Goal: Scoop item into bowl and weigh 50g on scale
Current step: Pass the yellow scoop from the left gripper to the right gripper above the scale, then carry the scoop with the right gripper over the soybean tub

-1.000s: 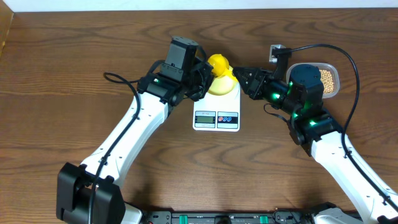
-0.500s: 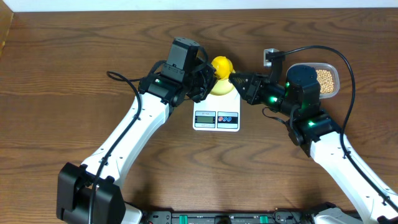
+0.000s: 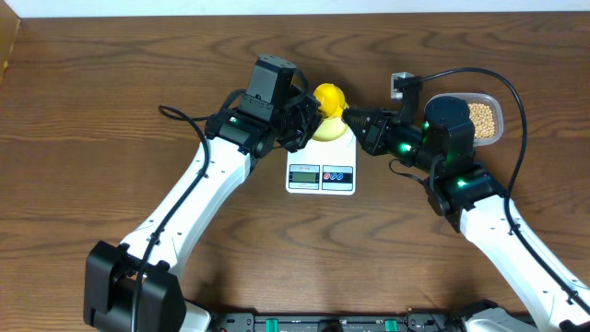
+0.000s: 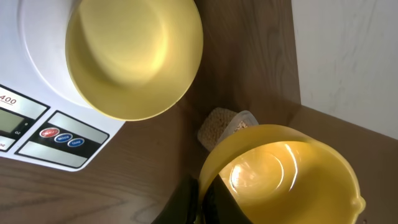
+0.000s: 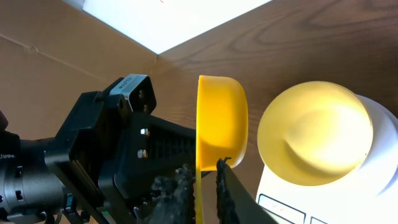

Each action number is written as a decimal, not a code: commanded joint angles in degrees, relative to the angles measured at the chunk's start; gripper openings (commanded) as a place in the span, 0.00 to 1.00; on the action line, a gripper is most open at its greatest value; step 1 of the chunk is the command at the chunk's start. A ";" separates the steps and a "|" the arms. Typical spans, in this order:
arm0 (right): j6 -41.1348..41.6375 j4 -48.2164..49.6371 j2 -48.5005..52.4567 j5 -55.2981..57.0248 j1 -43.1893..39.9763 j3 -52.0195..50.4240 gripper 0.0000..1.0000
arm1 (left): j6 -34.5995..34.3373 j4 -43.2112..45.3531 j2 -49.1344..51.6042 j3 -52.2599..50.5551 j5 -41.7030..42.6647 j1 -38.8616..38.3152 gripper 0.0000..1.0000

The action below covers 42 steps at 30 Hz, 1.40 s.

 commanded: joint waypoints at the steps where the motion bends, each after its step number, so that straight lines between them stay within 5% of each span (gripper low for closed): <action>1: -0.87 -0.09 0.20 0.13 0.48 1.22 0.07 | 1.20 -0.11 -0.96 0.37 2.29 -0.26 0.08; 9: -1.25 -0.90 0.20 1.40 0.39 1.22 0.01 | 1.22 -0.04 -0.96 0.37 1.09 -0.20 0.17; 15: -2.89 -5.81 0.20 5.22 -1.03 1.25 0.01 | 2.93 -0.02 -0.96 0.37 -2.95 -0.07 0.39; 18: -5.09 -7.04 0.20 6.05 -2.67 1.25 0.01 | 9.40 0.17 -0.96 0.37 -5.42 0.39 0.45; 29: -14.91 -18.51 0.20 3.19 -12.00 7.48 0.01 | 53.46 5.97 -3.02 0.50 -5.99 2.78 0.55; 42: -28.15 -43.65 0.20 6.86 -20.63 23.52 0.01 | 62.51 -12.68 -10.58 0.61 -16.70 3.61 0.55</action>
